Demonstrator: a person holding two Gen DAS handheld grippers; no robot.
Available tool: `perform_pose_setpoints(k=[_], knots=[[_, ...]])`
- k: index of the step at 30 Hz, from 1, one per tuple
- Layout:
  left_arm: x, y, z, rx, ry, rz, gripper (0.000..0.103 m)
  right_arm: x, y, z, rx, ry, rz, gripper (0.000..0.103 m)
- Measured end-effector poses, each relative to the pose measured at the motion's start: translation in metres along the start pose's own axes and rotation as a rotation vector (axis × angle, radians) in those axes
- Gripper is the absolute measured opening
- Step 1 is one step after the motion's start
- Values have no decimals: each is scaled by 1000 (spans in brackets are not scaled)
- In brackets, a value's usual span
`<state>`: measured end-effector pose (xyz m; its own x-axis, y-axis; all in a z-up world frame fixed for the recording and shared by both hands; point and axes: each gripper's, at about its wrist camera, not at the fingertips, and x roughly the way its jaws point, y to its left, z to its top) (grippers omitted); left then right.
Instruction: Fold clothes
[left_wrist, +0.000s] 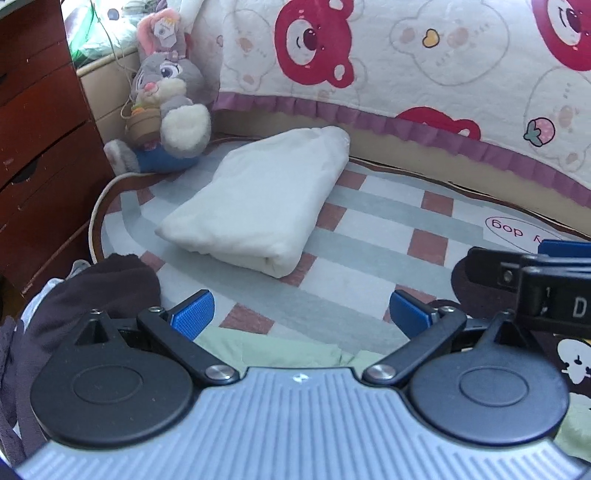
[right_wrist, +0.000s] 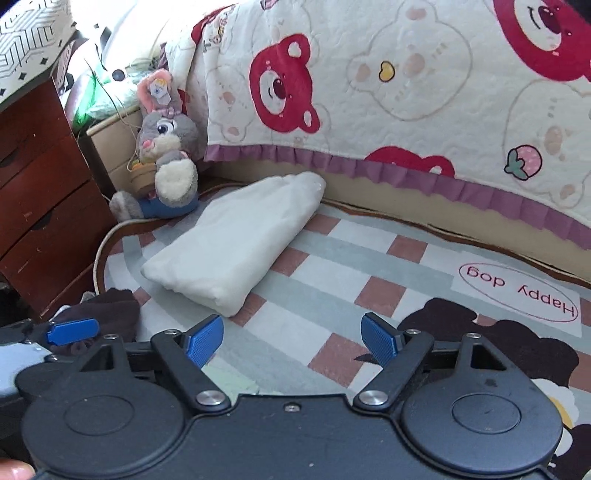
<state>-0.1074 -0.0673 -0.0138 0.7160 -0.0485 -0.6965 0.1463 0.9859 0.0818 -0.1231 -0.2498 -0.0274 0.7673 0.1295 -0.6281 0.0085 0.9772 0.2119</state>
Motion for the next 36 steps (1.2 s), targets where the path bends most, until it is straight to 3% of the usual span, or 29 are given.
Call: perform_pose_setpoints(k=[10,22,36], knots=[[-7,-5,0,-43,15,17,103,-4,-8,1,7,-6,-33,85],[-3,-7,2,-17,20,77,103,-4,-18,-3,34,0,-19,86],[-8,-12,5,26,-17,53,103,-1,-26,-5,76,10,-42,86]])
